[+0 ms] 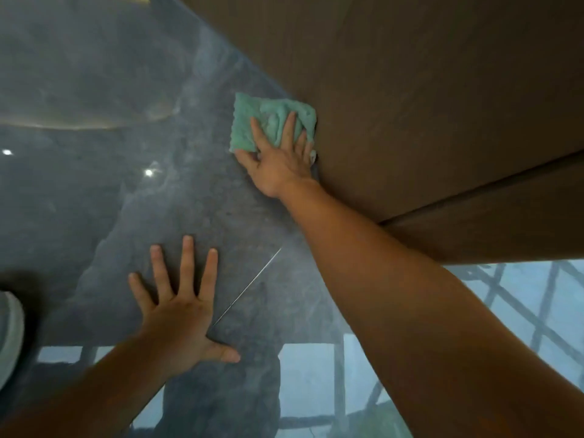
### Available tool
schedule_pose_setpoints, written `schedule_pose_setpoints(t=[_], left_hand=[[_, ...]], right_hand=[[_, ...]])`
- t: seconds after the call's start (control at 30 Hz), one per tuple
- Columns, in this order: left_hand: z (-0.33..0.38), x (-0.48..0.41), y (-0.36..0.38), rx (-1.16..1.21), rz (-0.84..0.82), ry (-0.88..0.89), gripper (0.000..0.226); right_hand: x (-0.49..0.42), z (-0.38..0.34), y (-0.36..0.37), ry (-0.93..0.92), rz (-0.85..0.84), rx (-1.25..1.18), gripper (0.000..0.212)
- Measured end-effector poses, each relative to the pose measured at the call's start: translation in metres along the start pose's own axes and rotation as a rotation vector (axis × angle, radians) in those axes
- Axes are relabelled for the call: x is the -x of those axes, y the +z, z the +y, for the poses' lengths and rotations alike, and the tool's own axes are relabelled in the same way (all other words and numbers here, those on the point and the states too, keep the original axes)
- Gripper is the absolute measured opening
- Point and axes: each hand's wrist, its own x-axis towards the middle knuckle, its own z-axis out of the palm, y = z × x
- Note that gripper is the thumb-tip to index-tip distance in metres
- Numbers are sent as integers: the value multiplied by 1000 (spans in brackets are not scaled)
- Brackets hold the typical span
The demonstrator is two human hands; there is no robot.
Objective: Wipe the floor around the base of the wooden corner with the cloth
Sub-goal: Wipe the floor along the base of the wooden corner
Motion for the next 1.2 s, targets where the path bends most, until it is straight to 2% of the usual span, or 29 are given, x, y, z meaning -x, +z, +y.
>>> schedule_pose_setpoints(t=[0.07,0.13,0.33,0.4,0.5,0.63,0.73,0.8,0.93,1.1,1.2], left_hand=[[-1,0,3,6,11,-3,164],[-3,-3,4,1,21,2,164],[1,3,-8,17,-28,5,165],[0,5,-11,21,-62,-1,165],[1,5,-11,24,-44,-15,165],[-1,2,-5,40,3,24,163],[-3,2,0,36,16,32,163],[-5,0,2,23,33,36,163],[-2,1,-1,41,17,31,165],[0,8,-13,9,-27,7,165],[1,11,-17,13,-26,-6,164]], right_hand=[[-11,-7,-4,-3,-8,49,74],[20,0,-1,-39,45,96,79],[257,55,46,-103,-95,137,88],[284,58,52,-95,-152,128,87],[231,44,48,-116,-102,96,83],[61,3,21,-75,43,132,79],[-39,-15,-11,29,-8,72,75],[-53,-16,-16,67,-29,76,76],[53,6,10,-26,4,154,83],[261,47,48,-38,-115,127,83],[301,57,60,1,-143,100,77]])
